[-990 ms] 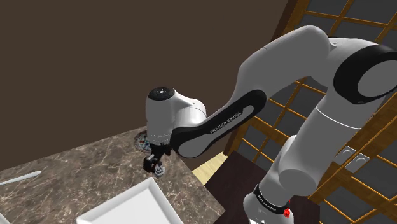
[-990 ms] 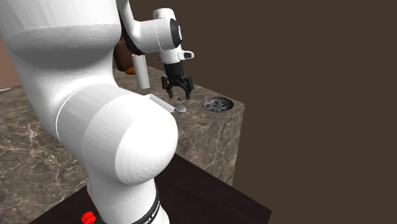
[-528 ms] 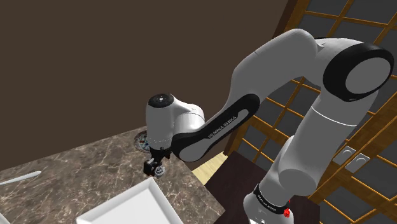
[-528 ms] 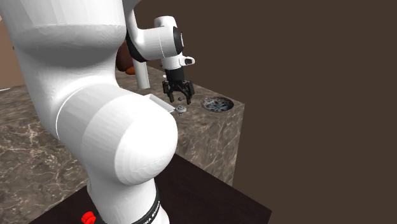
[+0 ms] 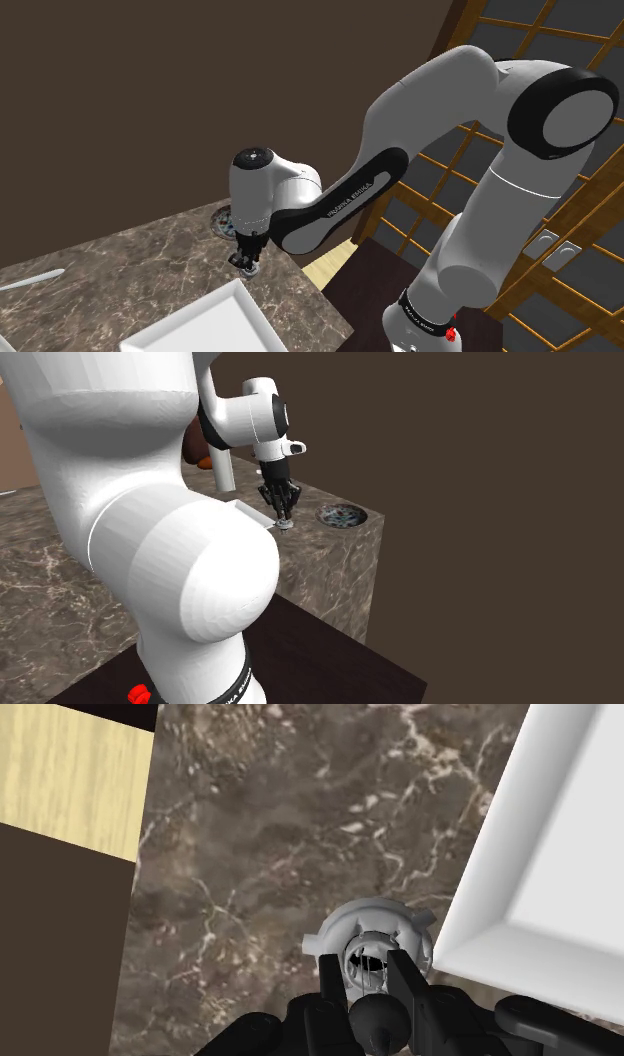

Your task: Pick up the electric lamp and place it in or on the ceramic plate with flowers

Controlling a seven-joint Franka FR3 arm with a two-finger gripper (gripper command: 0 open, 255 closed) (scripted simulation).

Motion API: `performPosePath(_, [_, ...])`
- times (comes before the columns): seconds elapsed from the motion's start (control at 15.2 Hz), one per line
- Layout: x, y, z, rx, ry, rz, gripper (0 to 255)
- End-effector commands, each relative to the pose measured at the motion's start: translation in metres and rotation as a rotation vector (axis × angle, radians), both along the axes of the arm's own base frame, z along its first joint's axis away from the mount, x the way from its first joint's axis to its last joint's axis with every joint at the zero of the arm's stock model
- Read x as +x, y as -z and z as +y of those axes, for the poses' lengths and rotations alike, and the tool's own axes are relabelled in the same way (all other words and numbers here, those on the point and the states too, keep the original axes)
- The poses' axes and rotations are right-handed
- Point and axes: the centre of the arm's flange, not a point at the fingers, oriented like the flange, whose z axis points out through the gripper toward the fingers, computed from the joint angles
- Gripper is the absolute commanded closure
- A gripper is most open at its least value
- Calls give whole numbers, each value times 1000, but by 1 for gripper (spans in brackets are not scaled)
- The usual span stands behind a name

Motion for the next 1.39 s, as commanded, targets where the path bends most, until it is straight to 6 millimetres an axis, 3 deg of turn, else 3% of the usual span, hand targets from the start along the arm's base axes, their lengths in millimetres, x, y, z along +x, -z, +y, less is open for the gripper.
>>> performPosePath(0.0, [0, 0, 0, 0, 0, 0, 255])
performPosePath(0.33, [0, 0, 0, 0, 0, 0, 255])
performPosePath(1.32, [0, -79, 0, 0, 0, 0, 255])
